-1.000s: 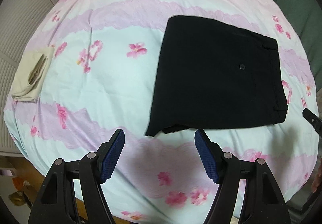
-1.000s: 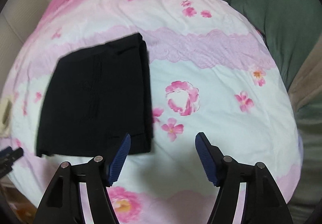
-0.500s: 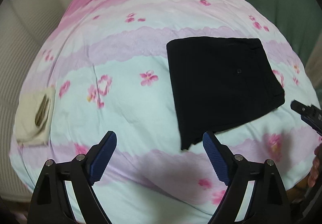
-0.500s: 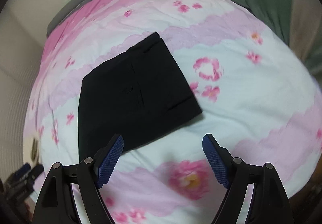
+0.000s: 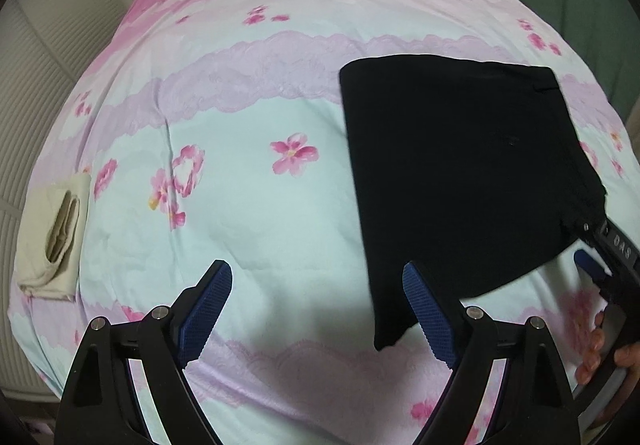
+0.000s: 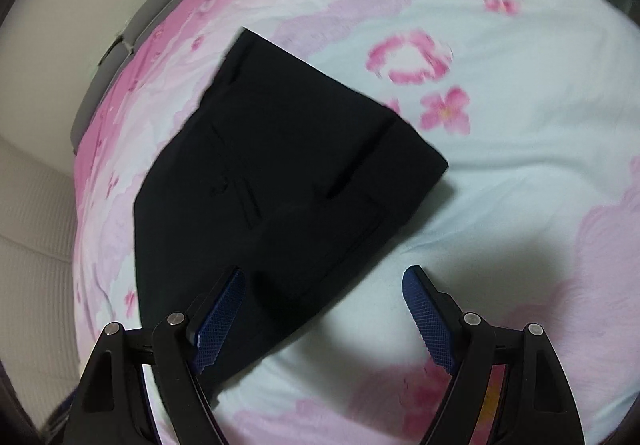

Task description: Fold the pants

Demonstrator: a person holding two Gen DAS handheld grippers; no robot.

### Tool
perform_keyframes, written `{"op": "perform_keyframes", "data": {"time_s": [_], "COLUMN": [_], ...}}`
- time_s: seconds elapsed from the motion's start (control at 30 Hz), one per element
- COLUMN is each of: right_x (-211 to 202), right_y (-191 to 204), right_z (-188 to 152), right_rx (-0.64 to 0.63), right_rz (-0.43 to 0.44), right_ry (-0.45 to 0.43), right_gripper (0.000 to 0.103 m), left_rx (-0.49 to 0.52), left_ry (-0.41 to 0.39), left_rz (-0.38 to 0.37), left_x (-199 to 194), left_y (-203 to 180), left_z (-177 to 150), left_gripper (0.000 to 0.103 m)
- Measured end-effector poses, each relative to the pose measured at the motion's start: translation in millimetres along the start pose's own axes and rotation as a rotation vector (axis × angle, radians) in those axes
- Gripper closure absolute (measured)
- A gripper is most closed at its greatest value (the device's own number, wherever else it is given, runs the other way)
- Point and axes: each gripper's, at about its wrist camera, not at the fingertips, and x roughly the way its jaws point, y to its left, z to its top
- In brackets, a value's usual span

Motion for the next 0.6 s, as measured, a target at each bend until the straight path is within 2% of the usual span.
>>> {"op": "perform_keyframes", "data": {"time_s": [0.17,0.3,0.37,0.57,0.6], "right_x": [15.8,23.9,29.1,47.2,50.3], "right_y": [-5.6,-15.5,-19.9,-26.1,-24.8], "right_z": [-2.9,5.9,10.1,26.0,28.6], "right_rx": [-0.019,0.033,0.055,0.119,0.116], "right_rz": [0.050,0.173,0.201,0.208,0.195], "right_ry": [-0.045,-0.059,-0.065,-0.084,-0.084], "right_gripper": [0.021,0.021,0.021,0.022,0.025], "left_rx": [-0.013,-0.028,-0.030,0.015,0.023], "left_ry": [0.013,0.010,-0.001,-0.021,-0.021], "left_rz": [0.015,0.026,0.028,-0.022,-0.029], "left_x": [17.5,24.6,27.1,38.7,40.1], "left_y": [3.5,5.3,3.5,-8.5,-10.8], "left_z": [-1.2,1.1,3.7,22.2,25.6], "left_gripper": [0.015,0.015,0.015,0.015,0.015]}}
